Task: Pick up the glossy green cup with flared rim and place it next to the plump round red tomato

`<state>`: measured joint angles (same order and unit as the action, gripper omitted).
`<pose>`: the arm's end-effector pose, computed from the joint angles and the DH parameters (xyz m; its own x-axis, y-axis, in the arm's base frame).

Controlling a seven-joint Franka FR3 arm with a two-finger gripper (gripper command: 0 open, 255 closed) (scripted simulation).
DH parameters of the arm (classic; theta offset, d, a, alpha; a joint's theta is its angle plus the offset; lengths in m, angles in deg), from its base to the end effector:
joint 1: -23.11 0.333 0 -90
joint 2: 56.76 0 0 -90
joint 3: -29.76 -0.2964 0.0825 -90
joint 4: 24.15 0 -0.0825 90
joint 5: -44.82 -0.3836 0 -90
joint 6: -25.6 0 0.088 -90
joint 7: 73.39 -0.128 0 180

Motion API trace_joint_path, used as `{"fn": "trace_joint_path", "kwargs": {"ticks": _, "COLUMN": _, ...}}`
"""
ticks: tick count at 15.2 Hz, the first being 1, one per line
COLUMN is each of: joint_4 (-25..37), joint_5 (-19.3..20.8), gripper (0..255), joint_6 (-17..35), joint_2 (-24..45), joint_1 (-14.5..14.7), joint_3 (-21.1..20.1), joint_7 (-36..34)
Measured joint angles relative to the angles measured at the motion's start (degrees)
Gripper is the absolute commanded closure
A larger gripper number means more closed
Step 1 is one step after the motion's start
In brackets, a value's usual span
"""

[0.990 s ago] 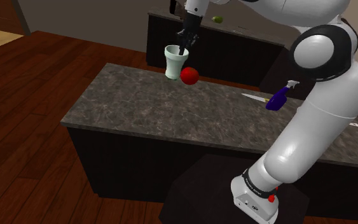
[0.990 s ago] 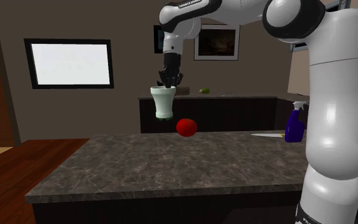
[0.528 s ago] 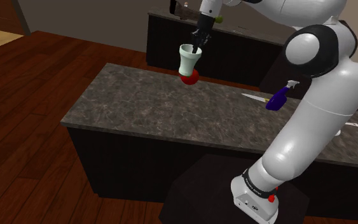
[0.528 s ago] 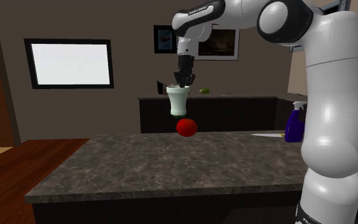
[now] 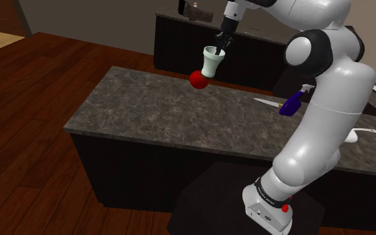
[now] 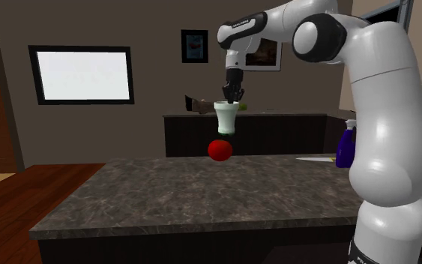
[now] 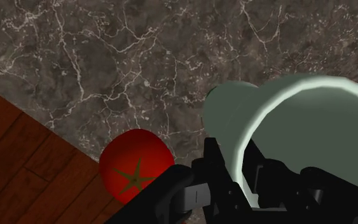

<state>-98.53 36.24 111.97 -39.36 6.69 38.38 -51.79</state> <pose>0.5830 -0.2360 0.5284 0.9977 -0.0495 -0.0458 -0.0552 -0.9899 -0.1307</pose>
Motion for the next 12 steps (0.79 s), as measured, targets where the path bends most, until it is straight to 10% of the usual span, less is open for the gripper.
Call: {"fn": "trace_joint_path", "kwargs": {"ticks": 12, "joint_4": 31.3, "joint_5": -3.3, "gripper": 255, "joint_6": -12.2, "joint_2": 20.6, "joint_1": -13.1, "joint_3": 2.6, "joint_7": 11.5}}
